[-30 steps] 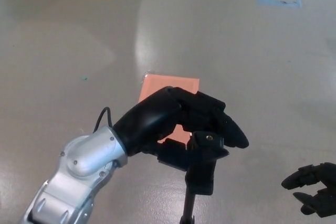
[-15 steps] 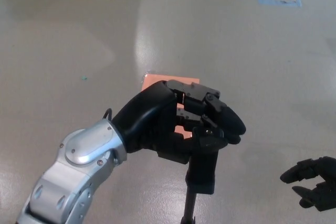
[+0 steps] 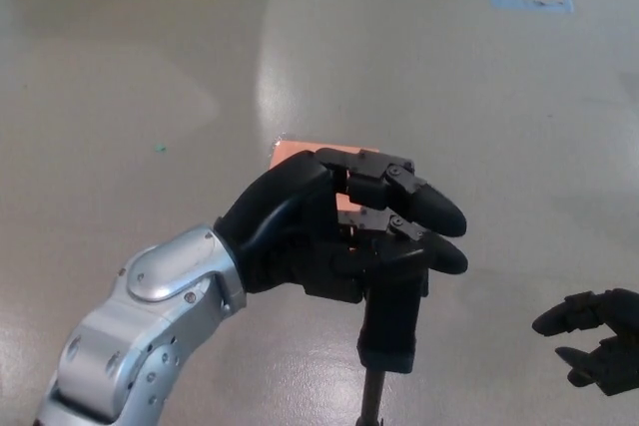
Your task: The robot uses its left hand to grab the top of a phone stand kept on the floor and rotates it anti-clockwise
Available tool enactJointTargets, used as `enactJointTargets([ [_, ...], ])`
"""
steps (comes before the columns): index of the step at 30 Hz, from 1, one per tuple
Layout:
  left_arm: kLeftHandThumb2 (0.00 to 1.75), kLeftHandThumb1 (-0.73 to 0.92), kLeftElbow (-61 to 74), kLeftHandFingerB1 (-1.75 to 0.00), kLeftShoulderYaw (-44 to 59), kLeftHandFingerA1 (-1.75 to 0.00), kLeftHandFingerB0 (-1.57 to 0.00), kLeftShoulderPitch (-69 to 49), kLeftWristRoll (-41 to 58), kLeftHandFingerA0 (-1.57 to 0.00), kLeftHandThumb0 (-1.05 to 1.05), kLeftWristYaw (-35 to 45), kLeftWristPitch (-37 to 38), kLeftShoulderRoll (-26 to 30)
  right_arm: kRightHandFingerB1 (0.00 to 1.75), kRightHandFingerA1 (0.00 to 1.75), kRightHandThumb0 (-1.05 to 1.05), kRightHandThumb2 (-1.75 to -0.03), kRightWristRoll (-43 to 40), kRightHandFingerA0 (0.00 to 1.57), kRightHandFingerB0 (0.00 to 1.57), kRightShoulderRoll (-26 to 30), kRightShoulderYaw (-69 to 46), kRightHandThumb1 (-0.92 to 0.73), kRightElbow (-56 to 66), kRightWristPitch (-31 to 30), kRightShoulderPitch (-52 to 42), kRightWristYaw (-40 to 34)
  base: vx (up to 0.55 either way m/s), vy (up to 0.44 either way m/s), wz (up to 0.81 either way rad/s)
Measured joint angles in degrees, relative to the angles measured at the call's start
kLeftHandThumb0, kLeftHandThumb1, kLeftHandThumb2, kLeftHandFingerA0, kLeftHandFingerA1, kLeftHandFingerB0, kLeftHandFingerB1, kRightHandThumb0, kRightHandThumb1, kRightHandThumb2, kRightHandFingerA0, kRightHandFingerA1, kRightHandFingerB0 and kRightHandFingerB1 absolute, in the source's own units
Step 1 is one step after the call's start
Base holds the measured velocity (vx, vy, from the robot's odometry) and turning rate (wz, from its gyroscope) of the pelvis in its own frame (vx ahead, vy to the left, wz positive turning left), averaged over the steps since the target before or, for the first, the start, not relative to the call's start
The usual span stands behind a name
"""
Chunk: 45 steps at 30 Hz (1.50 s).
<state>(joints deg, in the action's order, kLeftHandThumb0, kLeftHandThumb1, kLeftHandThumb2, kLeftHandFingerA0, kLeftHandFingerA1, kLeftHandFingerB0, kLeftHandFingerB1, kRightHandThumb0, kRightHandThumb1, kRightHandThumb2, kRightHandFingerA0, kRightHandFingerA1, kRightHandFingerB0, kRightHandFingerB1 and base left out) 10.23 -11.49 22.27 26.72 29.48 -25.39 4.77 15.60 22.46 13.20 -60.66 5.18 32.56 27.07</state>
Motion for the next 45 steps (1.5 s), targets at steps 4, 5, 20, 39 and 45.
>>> enactJointTargets([
  [4, 0.61, 0.71, -0.46, -0.59, 1.53, -0.93, -0.92, 0.18, 2.12, -1.03, -0.23, -0.54, -3.08, -1.32, 0.35, 0.39, -0.53, -0.64, 0.0, 0.45, 0.37, 0.0, 0.0, -0.78, -0.01, 0.0, 0.22, 0.0, 0.0, 0.0, 0.0],
  [5, 0.6, 0.71, -0.52, -0.6, 1.68, -0.92, -0.92, 0.19, 2.35, -1.02, -0.24, -0.61, -3.39, -1.46, 0.35, 0.4, -0.54, -0.64, 0.0, 0.47, 0.38, 0.0, 0.0, -0.77, -0.01, 0.0, 0.24, 0.0, 0.0, 0.0, 0.0],
  [20, 0.6, 0.68, -1.02, -0.59, 6.53, -0.86, -0.9, 0.32, 7.11, -1.0, -0.24, -4.77, -12.72, -6.28, 0.35, 0.4, -0.55, -0.63, 0.01, 0.45, 0.37, 0.0, 0.0, -0.77, -0.15, 0.01, 1.41, 0.08, 0.0, 0.0, 0.0],
  [39, 0.61, 0.72, -0.25, -0.6, 12.6, -0.84, -0.86, 0.35, 11.26, -1.0, -0.23, -12.27, -23.24, -12.57, 0.35, 0.4, -0.51, -0.63, 0.01, 0.45, 0.36, 0.0, -0.03, -0.77, -0.76, -0.09, 2.06, 0.32, 0.0, 0.0, 0.0],
  [45, 0.61, 0.73, 0.08, -0.61, 14.65, -0.94, -0.87, 0.35, 12.66, -0.99, -0.22, -14.83, -26.43, -14.32, 0.35, 0.41, -0.51, -0.63, 0.03, 0.47, 0.36, 0.01, -0.01, -0.76, -1.06, -0.09, 2.33, 0.36, 0.0, 0.0, 0.0],
])
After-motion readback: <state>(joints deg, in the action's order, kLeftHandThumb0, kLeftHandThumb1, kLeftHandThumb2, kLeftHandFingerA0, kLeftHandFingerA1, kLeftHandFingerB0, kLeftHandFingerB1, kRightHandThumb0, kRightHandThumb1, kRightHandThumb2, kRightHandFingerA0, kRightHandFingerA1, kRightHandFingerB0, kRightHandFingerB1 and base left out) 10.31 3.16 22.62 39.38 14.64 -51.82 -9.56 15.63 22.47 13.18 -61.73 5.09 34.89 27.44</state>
